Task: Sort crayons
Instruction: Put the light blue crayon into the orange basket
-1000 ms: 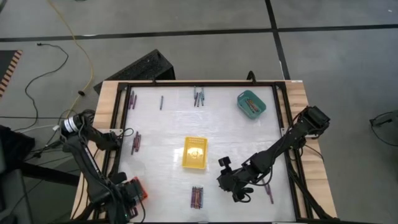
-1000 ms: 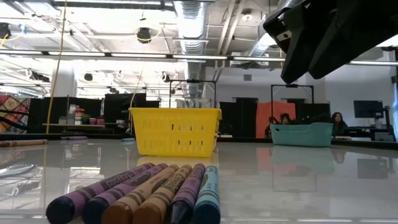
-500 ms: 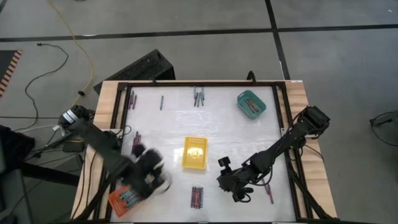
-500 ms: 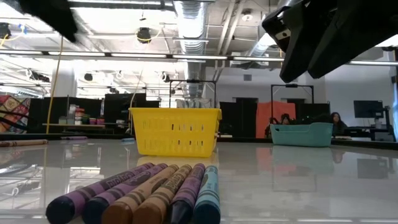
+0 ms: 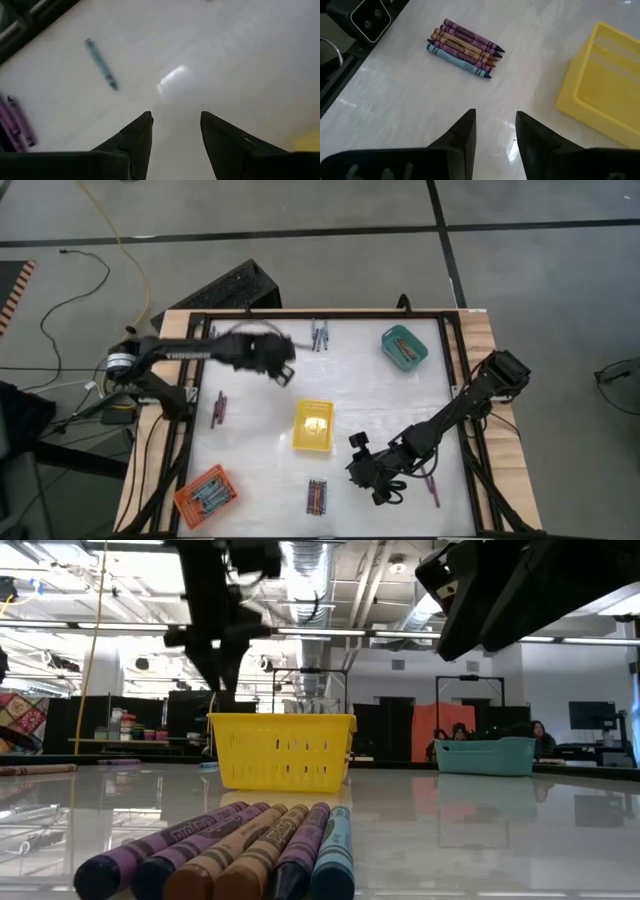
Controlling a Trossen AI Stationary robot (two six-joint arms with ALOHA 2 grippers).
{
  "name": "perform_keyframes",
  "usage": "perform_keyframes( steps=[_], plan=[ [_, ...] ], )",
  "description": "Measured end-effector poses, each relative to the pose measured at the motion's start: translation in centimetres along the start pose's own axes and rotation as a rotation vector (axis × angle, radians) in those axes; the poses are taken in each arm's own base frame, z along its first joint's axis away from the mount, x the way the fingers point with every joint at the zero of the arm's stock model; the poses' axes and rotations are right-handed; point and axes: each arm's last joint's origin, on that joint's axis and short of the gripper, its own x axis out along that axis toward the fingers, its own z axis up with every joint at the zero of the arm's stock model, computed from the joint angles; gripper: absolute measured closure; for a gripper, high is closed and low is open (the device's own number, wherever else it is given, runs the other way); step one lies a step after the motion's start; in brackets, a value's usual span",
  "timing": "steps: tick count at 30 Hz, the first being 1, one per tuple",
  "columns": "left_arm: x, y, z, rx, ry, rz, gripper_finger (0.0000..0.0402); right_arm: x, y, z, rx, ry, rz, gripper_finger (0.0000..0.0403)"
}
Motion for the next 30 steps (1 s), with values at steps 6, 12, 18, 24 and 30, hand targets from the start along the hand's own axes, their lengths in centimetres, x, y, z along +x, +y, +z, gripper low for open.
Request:
perform_keyframes(
  steps=[6, 12, 18, 24, 30],
  plan=[
    [2.6, 5.0, 2.6, -0.127, 0.040, 0.059, 0.0245, 0.0, 0.0, 0.0, 0.000, 0.000, 0.000, 0.0271],
    [5.3, 6.6, 4.3, -0.193, 0.061, -0.001, 0.0245, 0.0, 0.0, 0.0, -0.015, -0.001, 0.000, 0.0271],
    [9.2, 7.1, 4.3, -0.173, 0.156, 0.059, 0.0245, 0.0, 0.0, 0.0, -0.019, -0.003, 0.000, 0.0271],
    [12.2, 7.1, 4.0, -0.159, 0.213, 0.080, 0.0245, 0.0, 0.0, 0.0, -0.019, -0.001, 0.001, 0.0271],
    [13.1, 7.6, 4.2, -0.157, 0.212, 0.084, 0.0245, 0.0, 0.0, 0.0, -0.020, 0.001, 0.001, 0.0271]
  ],
)
